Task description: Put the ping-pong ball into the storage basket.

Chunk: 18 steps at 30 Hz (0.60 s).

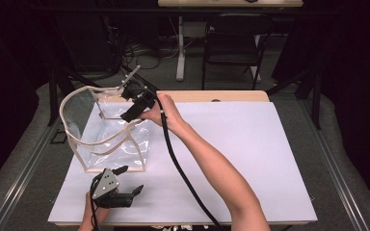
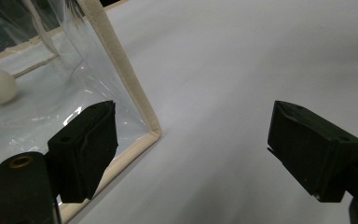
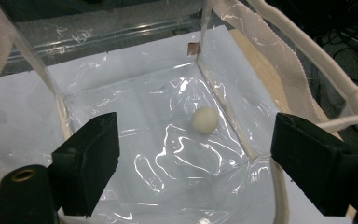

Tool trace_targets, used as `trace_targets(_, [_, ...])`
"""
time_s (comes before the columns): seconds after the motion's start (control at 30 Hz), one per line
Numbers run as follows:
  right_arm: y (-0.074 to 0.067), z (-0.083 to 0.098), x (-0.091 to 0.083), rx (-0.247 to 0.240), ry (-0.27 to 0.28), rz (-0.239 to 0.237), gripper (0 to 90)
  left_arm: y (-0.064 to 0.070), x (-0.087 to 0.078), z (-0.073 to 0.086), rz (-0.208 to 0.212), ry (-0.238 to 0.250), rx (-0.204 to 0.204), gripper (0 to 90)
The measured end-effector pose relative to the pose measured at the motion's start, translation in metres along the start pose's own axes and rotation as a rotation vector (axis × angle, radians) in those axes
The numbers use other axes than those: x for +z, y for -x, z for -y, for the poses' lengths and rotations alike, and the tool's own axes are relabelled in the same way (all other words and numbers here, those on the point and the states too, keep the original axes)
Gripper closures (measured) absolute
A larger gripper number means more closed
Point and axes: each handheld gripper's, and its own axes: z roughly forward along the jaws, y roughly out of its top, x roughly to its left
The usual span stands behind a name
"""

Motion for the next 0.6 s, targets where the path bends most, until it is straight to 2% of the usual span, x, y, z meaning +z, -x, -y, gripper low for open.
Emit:
trace_targets(0.3, [0.008,0.011,-0.021,0.018,0.033,-0.010,6.9,0.001,0.002,-0.001,-0.002,-0.002,-0.006,16.3])
trace_targets(0.6, [0.015,0.024,-0.039,0.031,0.044,-0.006,5.2,0.001,0.000,0.000,-0.003,-0.002,-0.005,16.3])
